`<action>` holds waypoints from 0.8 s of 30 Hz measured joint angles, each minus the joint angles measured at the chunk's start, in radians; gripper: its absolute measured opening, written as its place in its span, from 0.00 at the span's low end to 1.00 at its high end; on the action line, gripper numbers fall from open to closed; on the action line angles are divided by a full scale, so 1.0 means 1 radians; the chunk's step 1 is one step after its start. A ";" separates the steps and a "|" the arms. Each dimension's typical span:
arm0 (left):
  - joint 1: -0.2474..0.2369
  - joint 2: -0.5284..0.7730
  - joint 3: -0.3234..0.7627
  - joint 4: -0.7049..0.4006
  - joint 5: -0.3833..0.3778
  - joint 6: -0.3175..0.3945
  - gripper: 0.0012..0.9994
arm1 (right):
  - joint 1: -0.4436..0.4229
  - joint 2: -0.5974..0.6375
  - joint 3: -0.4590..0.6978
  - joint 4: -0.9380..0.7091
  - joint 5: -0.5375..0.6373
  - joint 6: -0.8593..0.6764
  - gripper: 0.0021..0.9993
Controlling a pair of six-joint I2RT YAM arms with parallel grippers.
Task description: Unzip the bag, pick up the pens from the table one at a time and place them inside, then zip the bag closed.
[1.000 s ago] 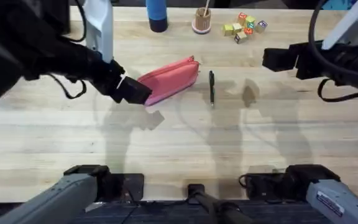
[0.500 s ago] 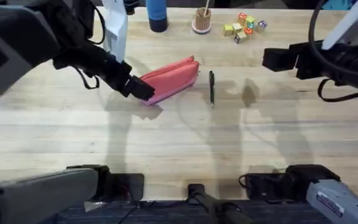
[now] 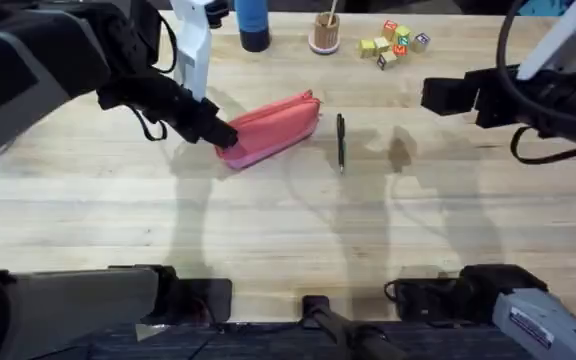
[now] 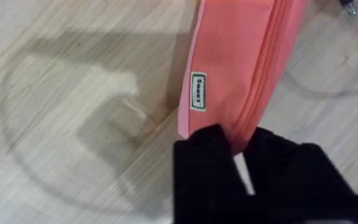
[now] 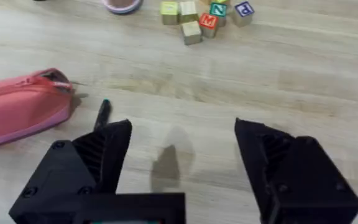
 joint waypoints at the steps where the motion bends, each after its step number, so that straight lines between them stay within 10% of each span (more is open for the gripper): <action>1: 0.000 0.000 0.000 0.002 0.000 0.001 0.12 | 0.000 0.000 0.000 0.000 -0.010 -0.001 1.00; 24: -0.002 0.000 0.000 0.002 0.001 0.001 0.04 | 0.000 0.325 0.218 0.000 -0.444 -0.128 1.00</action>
